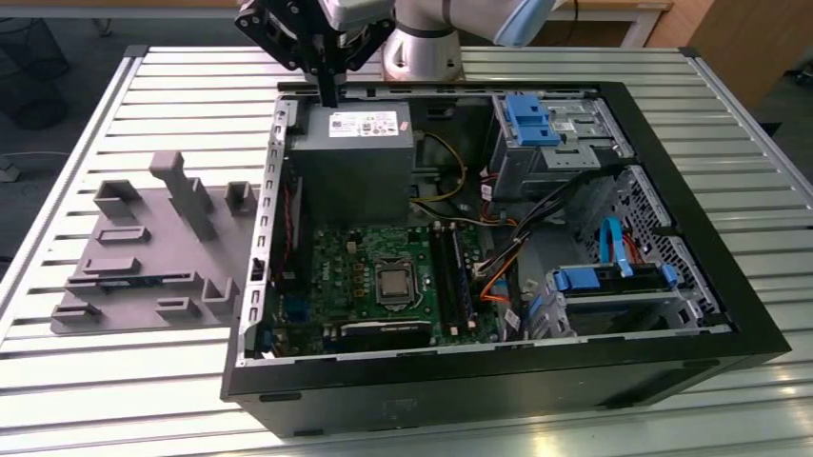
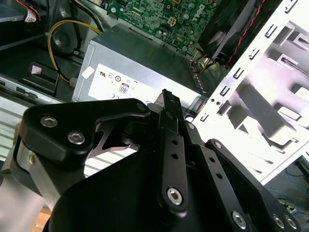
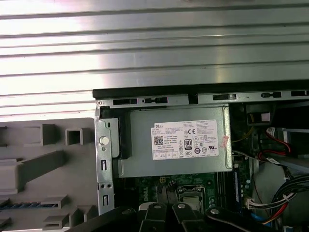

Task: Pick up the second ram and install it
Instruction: 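Reach for the second ram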

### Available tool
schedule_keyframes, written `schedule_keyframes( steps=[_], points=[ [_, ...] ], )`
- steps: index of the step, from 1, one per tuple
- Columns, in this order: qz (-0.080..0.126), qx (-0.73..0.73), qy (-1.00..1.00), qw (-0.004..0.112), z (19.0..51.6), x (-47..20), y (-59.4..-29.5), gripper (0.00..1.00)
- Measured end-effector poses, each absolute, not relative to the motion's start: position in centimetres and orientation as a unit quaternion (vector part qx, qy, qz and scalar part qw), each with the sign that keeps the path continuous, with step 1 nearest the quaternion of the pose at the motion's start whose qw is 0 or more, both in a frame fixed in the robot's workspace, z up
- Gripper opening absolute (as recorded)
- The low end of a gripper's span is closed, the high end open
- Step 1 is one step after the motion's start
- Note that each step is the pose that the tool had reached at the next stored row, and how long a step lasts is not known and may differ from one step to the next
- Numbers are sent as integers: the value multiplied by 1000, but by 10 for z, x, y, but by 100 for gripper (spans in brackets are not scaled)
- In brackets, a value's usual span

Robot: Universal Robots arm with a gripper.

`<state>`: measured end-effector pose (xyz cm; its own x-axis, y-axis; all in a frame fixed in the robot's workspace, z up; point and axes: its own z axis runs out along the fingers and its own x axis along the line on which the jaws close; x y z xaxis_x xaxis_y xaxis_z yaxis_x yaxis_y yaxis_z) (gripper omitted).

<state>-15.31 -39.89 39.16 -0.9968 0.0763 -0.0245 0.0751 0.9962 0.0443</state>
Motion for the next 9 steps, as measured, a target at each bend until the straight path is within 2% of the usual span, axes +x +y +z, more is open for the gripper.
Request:
schedule_keyframes(
  steps=[9],
  points=[
    [22,38,999,13,391,-158,-399,11]
  ],
)
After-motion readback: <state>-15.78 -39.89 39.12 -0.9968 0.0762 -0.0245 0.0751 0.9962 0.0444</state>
